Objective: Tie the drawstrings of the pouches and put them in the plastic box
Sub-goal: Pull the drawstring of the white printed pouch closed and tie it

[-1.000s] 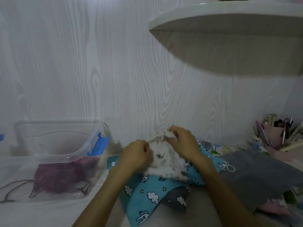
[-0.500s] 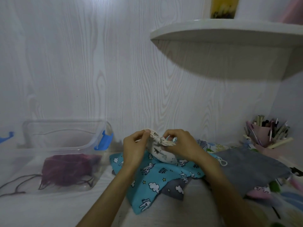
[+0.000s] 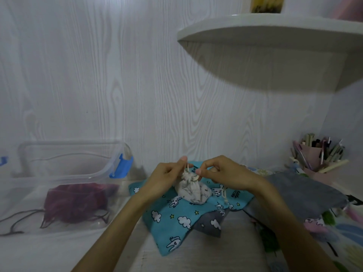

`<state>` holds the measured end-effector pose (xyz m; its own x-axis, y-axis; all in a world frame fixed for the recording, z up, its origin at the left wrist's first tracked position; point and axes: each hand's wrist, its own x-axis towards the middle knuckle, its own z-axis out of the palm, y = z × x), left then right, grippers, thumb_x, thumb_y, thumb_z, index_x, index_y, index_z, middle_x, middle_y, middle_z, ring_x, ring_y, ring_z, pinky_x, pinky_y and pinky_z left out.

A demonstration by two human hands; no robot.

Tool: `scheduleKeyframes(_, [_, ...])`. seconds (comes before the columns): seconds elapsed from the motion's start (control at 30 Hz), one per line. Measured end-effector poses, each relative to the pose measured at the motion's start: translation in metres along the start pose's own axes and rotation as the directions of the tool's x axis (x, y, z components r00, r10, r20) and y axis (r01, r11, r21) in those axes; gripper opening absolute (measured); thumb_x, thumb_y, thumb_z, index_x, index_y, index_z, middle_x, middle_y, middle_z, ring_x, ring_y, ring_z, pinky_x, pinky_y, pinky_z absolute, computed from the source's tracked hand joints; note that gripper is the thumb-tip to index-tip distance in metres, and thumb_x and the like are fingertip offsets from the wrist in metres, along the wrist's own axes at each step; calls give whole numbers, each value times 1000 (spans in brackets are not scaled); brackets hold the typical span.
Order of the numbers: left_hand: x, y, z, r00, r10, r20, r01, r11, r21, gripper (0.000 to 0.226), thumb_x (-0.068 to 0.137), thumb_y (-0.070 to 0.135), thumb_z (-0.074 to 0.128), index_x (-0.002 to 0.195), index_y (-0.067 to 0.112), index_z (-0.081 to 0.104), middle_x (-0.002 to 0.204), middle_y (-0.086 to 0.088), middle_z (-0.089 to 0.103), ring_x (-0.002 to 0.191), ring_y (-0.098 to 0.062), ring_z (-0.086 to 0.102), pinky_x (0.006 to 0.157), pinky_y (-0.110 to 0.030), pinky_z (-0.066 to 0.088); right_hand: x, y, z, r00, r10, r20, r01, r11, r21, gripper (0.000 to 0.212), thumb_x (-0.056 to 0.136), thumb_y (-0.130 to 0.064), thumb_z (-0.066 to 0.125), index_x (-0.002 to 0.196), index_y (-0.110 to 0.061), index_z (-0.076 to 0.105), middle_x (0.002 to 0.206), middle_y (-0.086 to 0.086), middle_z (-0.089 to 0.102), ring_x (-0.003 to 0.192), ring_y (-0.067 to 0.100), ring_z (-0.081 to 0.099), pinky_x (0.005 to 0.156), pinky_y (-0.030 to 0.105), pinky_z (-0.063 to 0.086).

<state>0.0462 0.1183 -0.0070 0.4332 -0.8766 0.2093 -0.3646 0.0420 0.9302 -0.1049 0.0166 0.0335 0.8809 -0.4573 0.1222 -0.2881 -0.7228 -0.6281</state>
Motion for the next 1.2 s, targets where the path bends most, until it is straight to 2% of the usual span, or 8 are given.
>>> scheduleKeyframes(0.13, [1,-4,-1,993,37,-108,-40,999,-26,28,86,35,63,100,14,75,106,-1,71,90,1,65,77,-13,50,-3,-3,1,999,14,49,-14,1000,-3,24,95,-30,52,86,-12,66,32,-28,42,39,-14,46,44,4,32])
scheduleKeyframes(0.27, [-2,4,-8,996,-52,-77,32,970,-241,25,92,32,54,104,20,72,82,10,69,47,8,50,49,-8,38,1,2,1,1000,20,-10,-20,1000,2,31,94,-33,53,86,-8,70,33,-19,42,35,-2,41,47,12,26])
scheduleKeyframes(0.4, [0,10,-11,986,-161,49,159,797,-582,25,93,25,52,103,10,70,100,6,74,41,1,41,35,-8,27,3,0,3,1000,6,-23,-8,997,-75,27,94,-29,54,84,-10,69,34,-30,42,41,-15,45,48,12,28])
scheduleKeyframes(0.7, [-6,18,-6,989,-111,96,146,791,-594,23,98,22,44,89,11,62,109,1,72,71,-5,70,38,-11,36,15,17,11,992,120,-43,-123,988,-89,29,92,-31,57,64,-26,64,56,-9,44,53,10,44,55,26,35])
scheduleKeyframes(0.87, [-10,20,-7,984,-86,155,87,996,0,25,95,29,50,101,18,72,59,15,63,46,4,49,43,-9,33,4,16,-5,953,258,156,-234,959,-159,40,90,-45,54,57,-24,57,55,-5,45,50,8,39,60,21,36])
scheduleKeyframes(1.0, [-11,23,-2,952,-76,295,13,978,209,24,94,22,53,108,11,70,58,14,59,39,6,46,42,-2,31,-10,6,-28,970,226,85,-229,973,25,39,91,-45,50,62,-18,54,60,-6,54,59,9,46,69,19,39])
scheduleKeyframes(1.1, [-14,21,6,890,-13,455,-160,927,339,27,97,22,49,84,5,66,62,5,49,51,-3,42,55,-13,34,-7,-2,-27,993,106,-45,-104,994,44,38,95,-41,46,65,-19,55,75,1,58,75,14,51,73,23,38])
scheduleKeyframes(1.2, [-14,17,11,882,52,469,-283,853,438,42,94,37,51,71,2,53,63,1,46,56,-8,39,56,-20,32,0,-12,-12,998,-9,-59,6,999,-45,40,95,-41,46,63,-18,53,64,-6,54,59,-1,49,68,22,36])
